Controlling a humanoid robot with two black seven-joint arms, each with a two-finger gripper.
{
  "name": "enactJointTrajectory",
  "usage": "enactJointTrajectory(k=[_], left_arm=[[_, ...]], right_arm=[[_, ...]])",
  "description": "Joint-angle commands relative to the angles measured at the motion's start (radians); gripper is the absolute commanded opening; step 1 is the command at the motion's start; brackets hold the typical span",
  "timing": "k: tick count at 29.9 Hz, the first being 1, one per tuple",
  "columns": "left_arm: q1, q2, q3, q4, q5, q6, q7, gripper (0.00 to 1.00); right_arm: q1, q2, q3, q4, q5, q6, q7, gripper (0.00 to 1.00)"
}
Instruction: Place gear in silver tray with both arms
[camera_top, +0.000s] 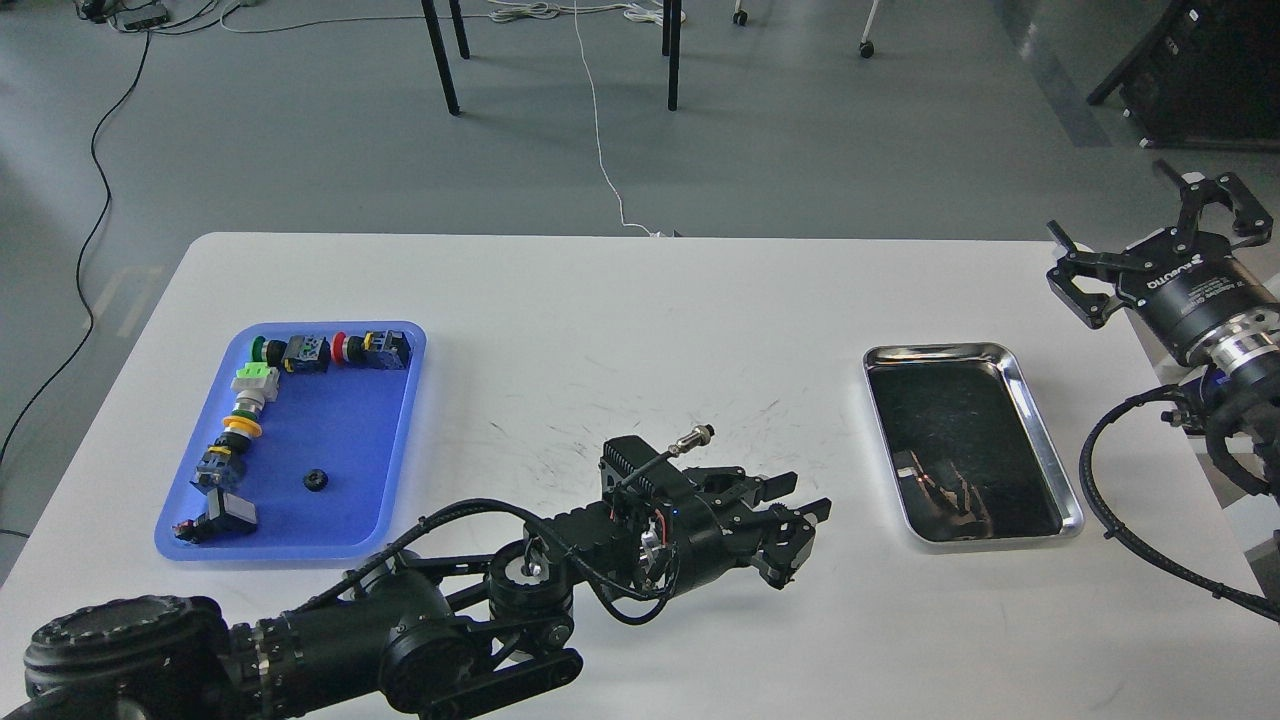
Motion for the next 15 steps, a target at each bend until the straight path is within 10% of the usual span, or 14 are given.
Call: enactJointTrajectory(k=[1, 8, 15], left_arm=[[-0.015, 0.000, -0.065, -0.008, -0.042, 0.048, 0.000, 0.65], [-0.093, 0.000, -0.361, -0.012, -0.226, 0.044, -0.003, 0.92], [-0.089, 0.087, -0.660, -0.099, -0.616, 0.042, -0.005, 0.96]], right_arm=[[0.000, 0.000, -0.001, 0.004, -0.001, 0.000, 0.000, 0.99], [-0.002, -0.023, 0.009, 0.056, 0.001, -0.005, -0.001, 0.99], [-0.002, -0.069, -0.020, 0.111, 0.001, 0.012, -0.006, 0.99]])
